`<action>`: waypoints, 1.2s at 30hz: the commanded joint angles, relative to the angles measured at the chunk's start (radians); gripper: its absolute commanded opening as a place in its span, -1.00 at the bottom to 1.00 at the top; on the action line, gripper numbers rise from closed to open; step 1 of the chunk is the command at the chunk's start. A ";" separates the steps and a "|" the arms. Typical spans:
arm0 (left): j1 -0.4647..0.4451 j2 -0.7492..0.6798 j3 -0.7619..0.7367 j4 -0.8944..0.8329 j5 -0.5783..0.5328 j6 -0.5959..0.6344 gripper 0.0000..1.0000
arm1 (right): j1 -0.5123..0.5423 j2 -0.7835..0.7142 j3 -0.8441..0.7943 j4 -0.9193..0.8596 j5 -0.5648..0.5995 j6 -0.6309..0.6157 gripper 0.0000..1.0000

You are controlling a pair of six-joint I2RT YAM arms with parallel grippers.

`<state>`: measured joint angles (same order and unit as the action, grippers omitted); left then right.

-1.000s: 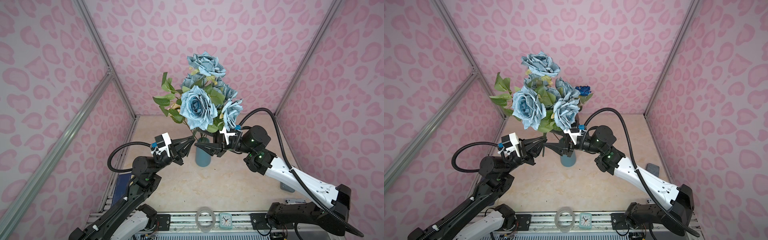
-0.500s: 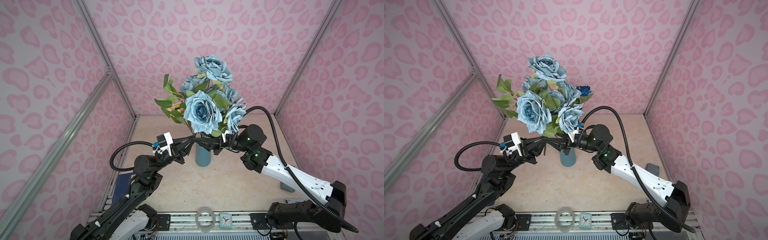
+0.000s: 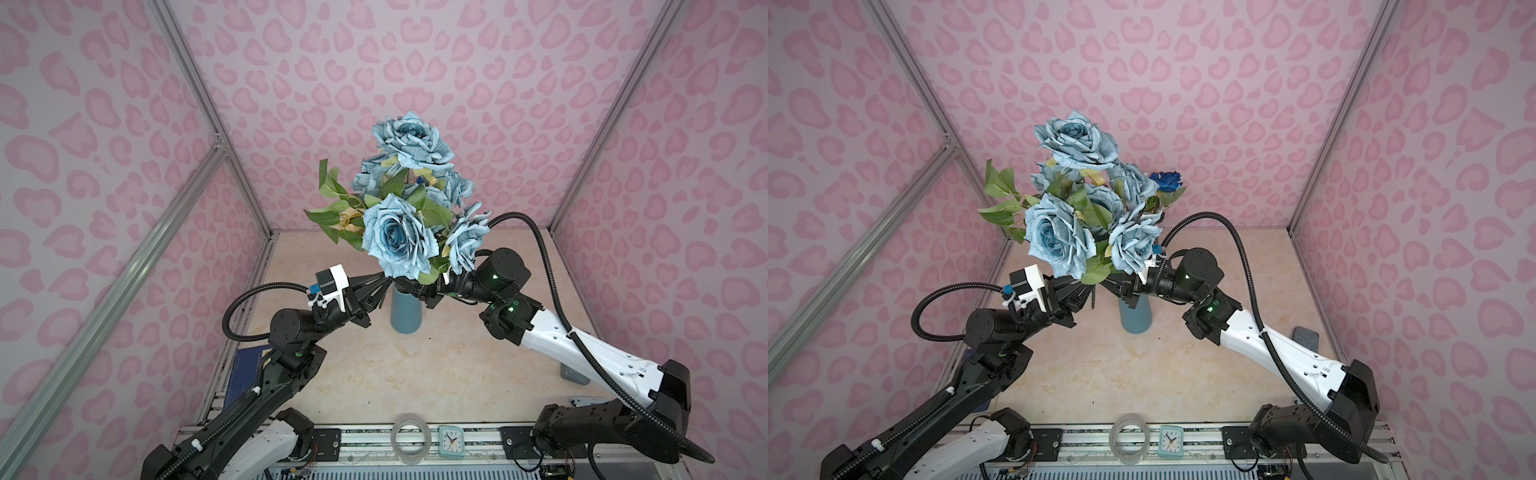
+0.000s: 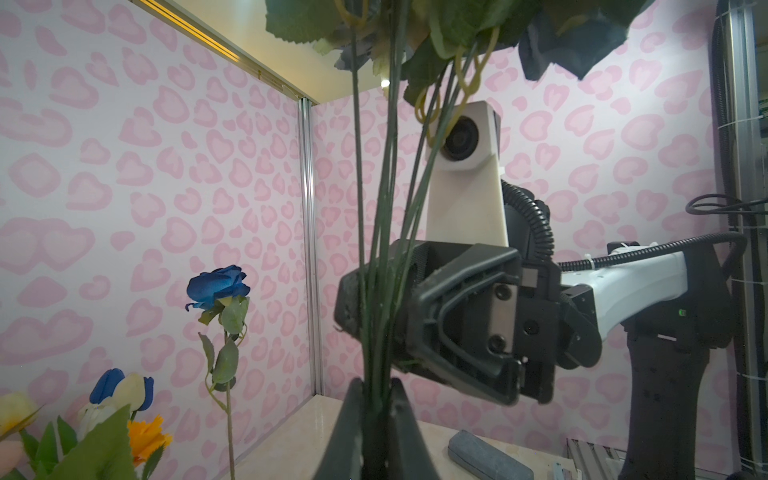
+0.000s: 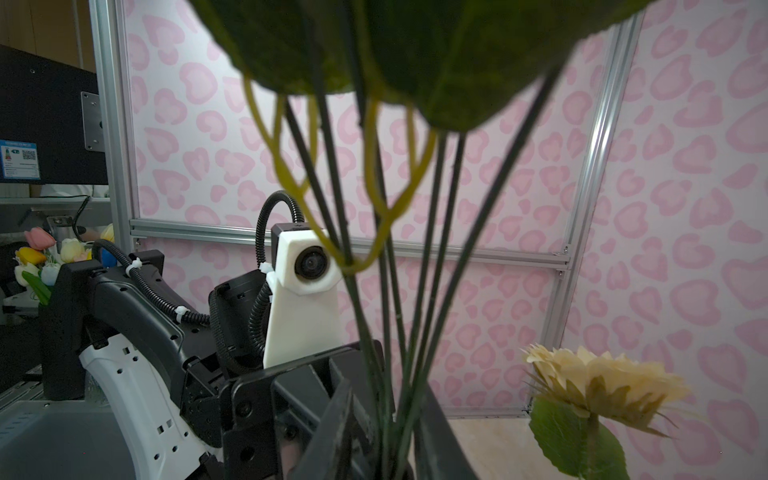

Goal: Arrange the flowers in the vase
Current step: 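Hold the bundle above the teal vase with both grippers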

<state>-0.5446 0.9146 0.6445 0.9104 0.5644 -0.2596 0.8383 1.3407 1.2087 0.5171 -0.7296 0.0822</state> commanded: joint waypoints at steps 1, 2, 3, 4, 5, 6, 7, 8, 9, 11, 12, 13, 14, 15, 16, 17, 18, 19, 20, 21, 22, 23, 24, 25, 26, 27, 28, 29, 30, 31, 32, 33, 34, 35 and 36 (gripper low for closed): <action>0.002 0.004 0.015 0.021 -0.009 0.011 -0.94 | 0.000 0.002 0.007 -0.010 -0.011 -0.012 -0.52; 0.002 0.008 0.015 0.022 -0.009 0.011 -0.93 | -0.001 0.000 0.008 -0.011 -0.011 -0.013 -0.53; 0.002 0.010 0.017 0.022 -0.009 0.012 -0.94 | -0.002 -0.001 0.007 -0.012 -0.013 -0.014 -0.53; 0.001 0.013 0.018 0.022 -0.008 0.011 -0.93 | -0.003 0.000 0.007 -0.014 -0.014 -0.017 -0.53; 0.002 0.014 0.018 0.022 -0.007 0.011 -0.94 | -0.002 0.000 0.005 -0.015 -0.014 -0.018 -0.54; 0.002 0.016 0.020 0.022 -0.008 0.011 -0.93 | -0.004 -0.002 0.004 -0.015 -0.013 -0.021 -0.56; 0.002 0.017 0.020 0.023 -0.006 0.012 -0.93 | -0.004 -0.003 0.002 -0.013 -0.011 -0.022 -0.57; 0.002 0.019 0.020 0.024 -0.006 0.014 -0.94 | -0.005 -0.006 -0.001 -0.012 -0.010 -0.024 -0.60; 0.001 0.020 0.021 0.024 -0.006 0.015 -0.93 | -0.007 -0.007 -0.001 -0.012 -0.008 -0.023 -0.61; 0.002 0.022 0.021 0.024 -0.007 0.019 -0.93 | -0.010 -0.008 0.001 -0.017 -0.008 -0.022 -0.63; 0.001 0.021 0.021 0.024 -0.007 0.020 -0.93 | -0.011 -0.010 0.002 -0.018 -0.008 -0.022 -0.63; 0.002 0.021 0.020 0.024 -0.009 0.023 -0.93 | -0.014 -0.012 0.000 -0.019 -0.008 -0.021 -0.63; 0.002 0.022 0.020 0.023 -0.010 0.025 -0.90 | -0.015 -0.014 -0.001 -0.018 -0.010 -0.021 -0.63; 0.002 0.021 0.020 0.022 -0.011 0.028 -0.85 | -0.016 -0.016 -0.004 -0.017 -0.010 -0.021 -0.65; 0.001 0.021 0.020 0.020 -0.013 0.029 -0.81 | -0.017 -0.017 -0.007 -0.016 -0.009 -0.022 -0.66; 0.002 0.021 0.020 0.018 -0.015 0.030 -0.76 | -0.019 -0.020 -0.008 -0.015 -0.005 -0.022 -0.68; 0.002 0.024 0.020 0.018 -0.017 0.032 -0.74 | -0.021 -0.020 -0.008 -0.015 -0.004 -0.021 -0.69; 0.002 0.023 0.020 0.018 -0.017 0.031 -0.73 | -0.023 -0.020 -0.008 -0.015 -0.004 -0.019 -0.71; 0.002 0.023 0.020 0.018 -0.018 0.032 -0.72 | -0.026 -0.019 -0.009 -0.015 -0.005 -0.019 -0.71; 0.002 0.025 0.020 0.018 -0.018 0.032 -0.70 | -0.027 -0.019 -0.009 -0.015 -0.007 -0.019 -0.72; 0.002 0.026 0.020 0.018 -0.019 0.031 -0.67 | -0.028 -0.020 -0.010 -0.015 -0.008 -0.019 -0.72; 0.002 0.027 0.020 0.018 -0.020 0.033 -0.63 | -0.028 -0.020 -0.013 -0.014 -0.008 -0.022 -0.72; 0.001 0.030 0.020 0.016 -0.021 0.033 -0.59 | -0.028 -0.019 -0.013 -0.014 -0.008 -0.024 -0.72; 0.002 0.030 0.018 0.017 -0.021 0.033 -0.55 | -0.030 -0.018 -0.014 -0.015 -0.008 -0.027 -0.72; 0.002 0.032 0.018 0.016 -0.022 0.033 -0.50 | -0.031 -0.019 -0.012 -0.017 -0.008 -0.027 -0.72; 0.002 0.032 0.018 0.015 -0.023 0.033 -0.44 | -0.030 -0.018 -0.013 -0.017 -0.008 -0.027 -0.72; 0.001 0.033 0.018 0.015 -0.024 0.034 -0.41 | -0.032 -0.019 -0.014 -0.017 -0.008 -0.027 -0.72; 0.002 0.033 0.018 0.012 -0.026 0.035 -0.37 | -0.032 -0.019 -0.014 -0.017 -0.008 -0.028 -0.73; 0.001 0.032 0.017 0.010 -0.026 0.036 -0.32 | -0.033 -0.017 -0.012 -0.019 -0.008 -0.029 -0.73; 0.002 0.033 0.016 0.010 -0.026 0.038 -0.30 | -0.034 -0.017 -0.012 -0.022 -0.008 -0.029 -0.74; 0.002 0.033 0.017 0.010 -0.026 0.039 -0.29 | -0.035 -0.016 -0.009 -0.026 -0.008 -0.029 -0.75; 0.002 0.035 0.017 0.008 -0.025 0.040 -0.22 | -0.036 -0.015 -0.006 -0.030 -0.008 -0.029 -0.75; 0.002 0.037 0.018 0.004 -0.026 0.042 -0.19 | -0.037 -0.015 -0.004 -0.034 -0.009 -0.030 -0.76; 0.002 0.039 0.018 0.002 -0.025 0.043 -0.18 | -0.037 -0.016 -0.002 -0.040 -0.010 -0.032 -0.76; 0.001 0.039 0.018 0.002 -0.025 0.043 -0.17 | -0.038 -0.016 -0.003 -0.044 -0.008 -0.033 -0.76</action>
<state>-0.5446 0.9516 0.6533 0.9051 0.5442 -0.2237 0.8028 1.3239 1.2026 0.4759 -0.7338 0.0483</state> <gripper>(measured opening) 0.417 0.120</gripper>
